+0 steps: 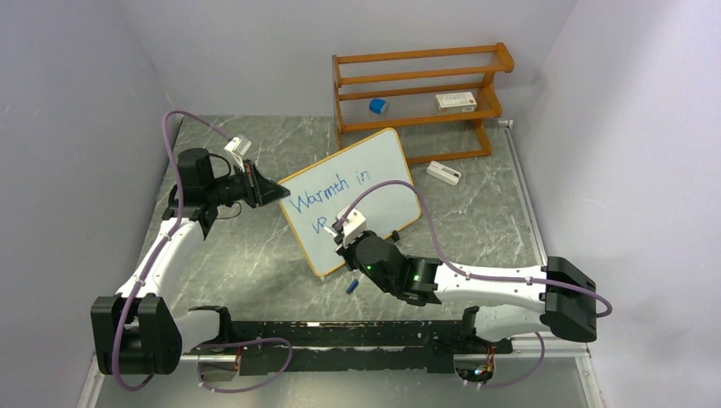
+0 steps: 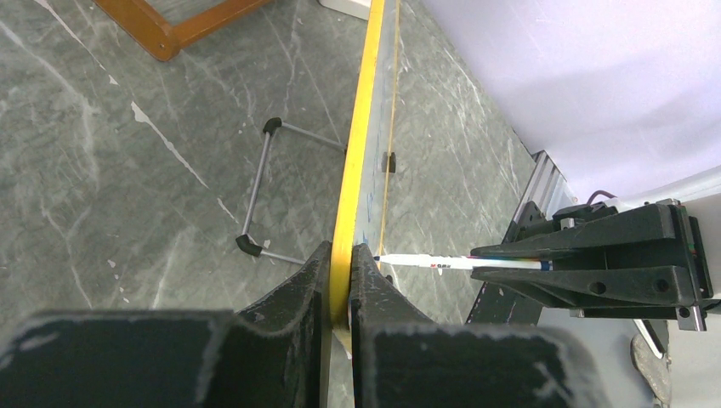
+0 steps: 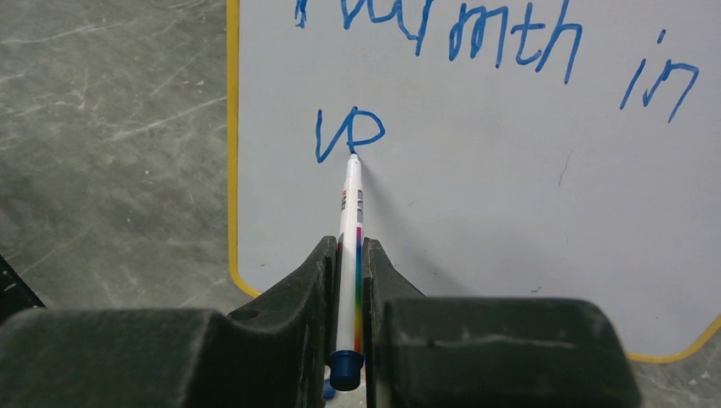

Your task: Write a sentence on the whiteboard

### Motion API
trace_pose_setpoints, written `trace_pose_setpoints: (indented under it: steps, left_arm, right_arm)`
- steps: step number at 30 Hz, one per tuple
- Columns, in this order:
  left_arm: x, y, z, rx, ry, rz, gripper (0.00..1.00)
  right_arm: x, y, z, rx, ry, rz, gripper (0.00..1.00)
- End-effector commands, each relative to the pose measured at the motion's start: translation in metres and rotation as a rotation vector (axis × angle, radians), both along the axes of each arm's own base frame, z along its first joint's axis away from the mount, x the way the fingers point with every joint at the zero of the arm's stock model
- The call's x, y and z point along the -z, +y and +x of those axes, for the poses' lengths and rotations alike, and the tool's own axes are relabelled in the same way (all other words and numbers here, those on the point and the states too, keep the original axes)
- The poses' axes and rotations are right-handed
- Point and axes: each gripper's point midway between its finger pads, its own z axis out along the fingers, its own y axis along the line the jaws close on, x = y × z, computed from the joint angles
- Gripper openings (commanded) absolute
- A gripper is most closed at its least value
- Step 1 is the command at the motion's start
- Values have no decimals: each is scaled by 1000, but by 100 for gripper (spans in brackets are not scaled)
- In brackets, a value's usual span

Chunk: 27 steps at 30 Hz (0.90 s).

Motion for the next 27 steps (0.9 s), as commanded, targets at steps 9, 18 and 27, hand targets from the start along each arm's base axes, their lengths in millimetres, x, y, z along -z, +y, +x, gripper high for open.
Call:
trace_pose_setpoints:
  steps: [9, 18, 27]
  left_arm:
    - [19, 13, 10, -77, 26, 61, 5]
    - [19, 13, 10, -78, 26, 62, 5]
    - [19, 13, 9, -79, 26, 64, 5]
  right_arm:
    - [7, -22, 10, 92, -22, -43, 0]
    - [-6, -19, 9, 74, -46, 1, 0]
    - [-26, -19, 16, 81, -80, 54, 0]
